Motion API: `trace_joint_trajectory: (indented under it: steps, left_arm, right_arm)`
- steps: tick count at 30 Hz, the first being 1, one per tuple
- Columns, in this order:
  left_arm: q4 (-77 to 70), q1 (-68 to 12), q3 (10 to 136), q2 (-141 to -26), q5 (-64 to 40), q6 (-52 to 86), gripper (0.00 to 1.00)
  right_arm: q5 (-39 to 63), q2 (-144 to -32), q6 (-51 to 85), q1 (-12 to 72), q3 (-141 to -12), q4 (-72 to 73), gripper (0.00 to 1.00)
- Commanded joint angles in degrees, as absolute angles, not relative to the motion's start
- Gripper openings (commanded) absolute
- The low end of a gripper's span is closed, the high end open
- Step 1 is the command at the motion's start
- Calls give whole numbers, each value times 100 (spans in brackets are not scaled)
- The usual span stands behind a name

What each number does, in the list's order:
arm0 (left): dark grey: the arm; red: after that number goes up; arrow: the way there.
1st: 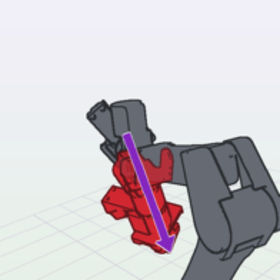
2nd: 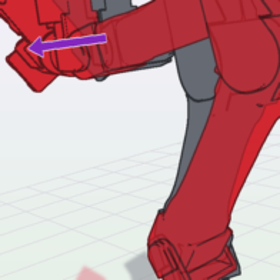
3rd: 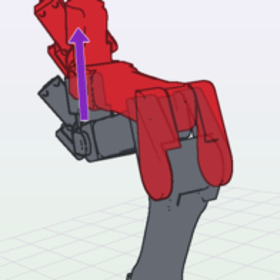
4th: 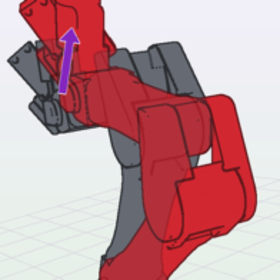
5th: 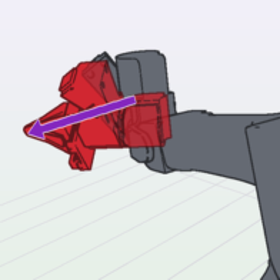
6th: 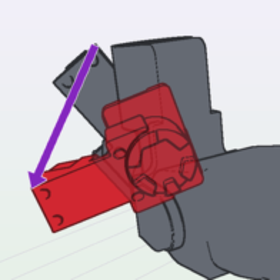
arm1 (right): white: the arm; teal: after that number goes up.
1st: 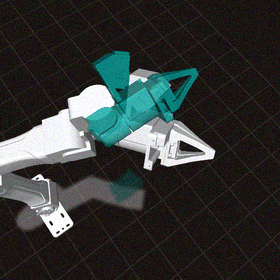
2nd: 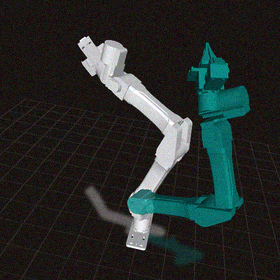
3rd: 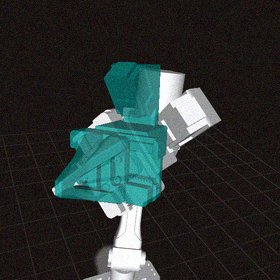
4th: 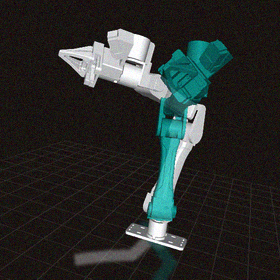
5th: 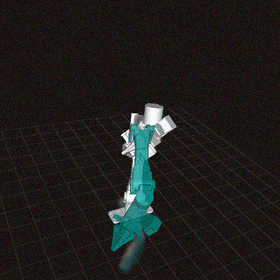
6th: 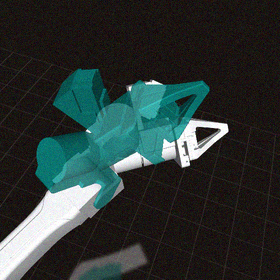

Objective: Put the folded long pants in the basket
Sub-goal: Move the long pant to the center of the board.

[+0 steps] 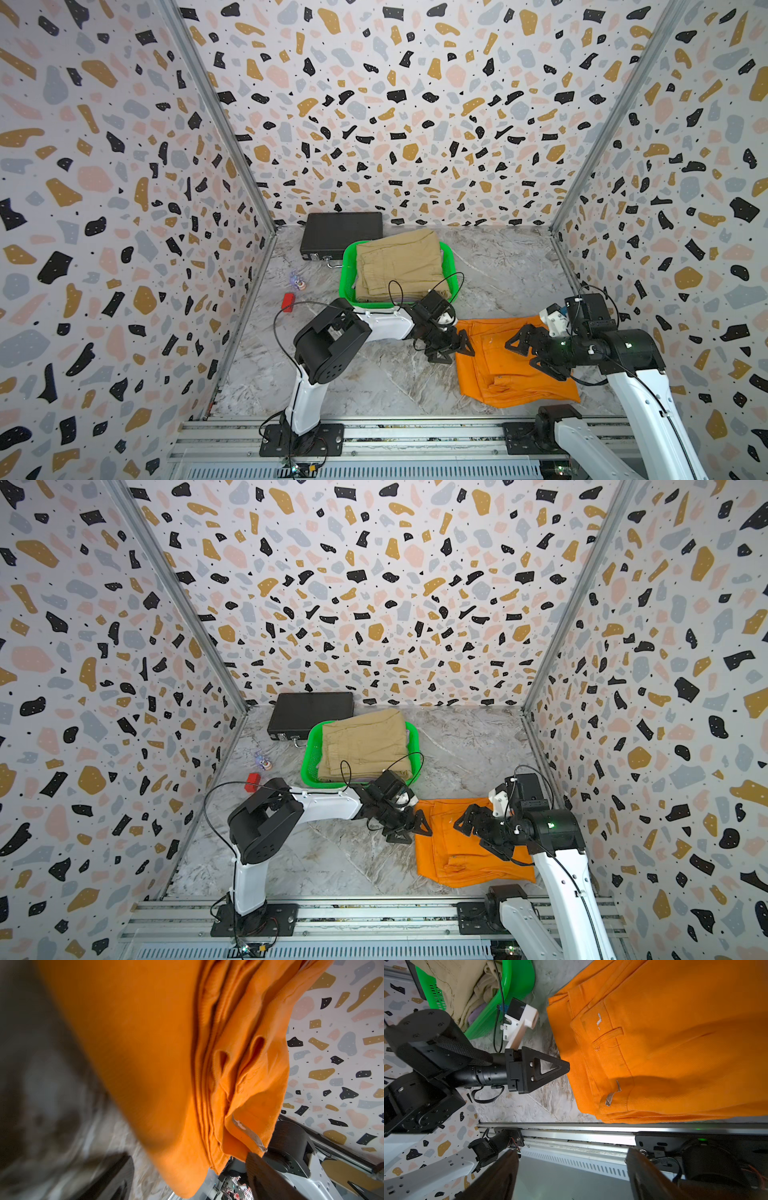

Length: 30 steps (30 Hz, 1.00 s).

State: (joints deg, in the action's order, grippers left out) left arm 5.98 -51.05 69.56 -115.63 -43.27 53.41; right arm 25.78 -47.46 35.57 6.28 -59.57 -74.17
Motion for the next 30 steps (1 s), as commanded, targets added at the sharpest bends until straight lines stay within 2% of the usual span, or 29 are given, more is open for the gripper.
trace_joint_trajectory:
  steps: [1, 4, 7, 8, 13, 22, 26, 30]
  left_arm:
    - [769, -5144, 7087, -11895, -4298, 5347, 78]
    - [765, -5166, 7254, -12057, -4333, 5348, 46]
    - [763, -5171, 7404, -12210, -4428, 5339, 5]
    - [756, -5168, 7417, -12230, -4472, 5331, 0]
    - [827, -5092, 7147, -11919, -4508, 5110, 0]
    - [3517, -4667, 6314, -10136, -3142, 3112, 0]
    - [4276, -4426, 6025, -9548, -2551, 2590, 0]
    - [4517, -4134, 5667, -9131, -2592, 2563, 0]
  right_arm:
    - [2347, -4938, 3409, 635, -6171, -7251, 87]
    - [2243, -4957, 3468, 638, -6167, -7032, 87]
    - [2224, -4990, 3518, 641, -6086, -6880, 87]
    - [2219, -5005, 3513, 641, -6052, -6861, 87]
    - [2061, -5079, 3379, 642, -5885, -6796, 87]
    - [1938, -5513, 3077, 634, -5603, -6388, 87]
    - [1859, -5670, 3074, 641, -5290, -6094, 87]
    - [1910, -5913, 3191, 642, -4860, -5750, 89]
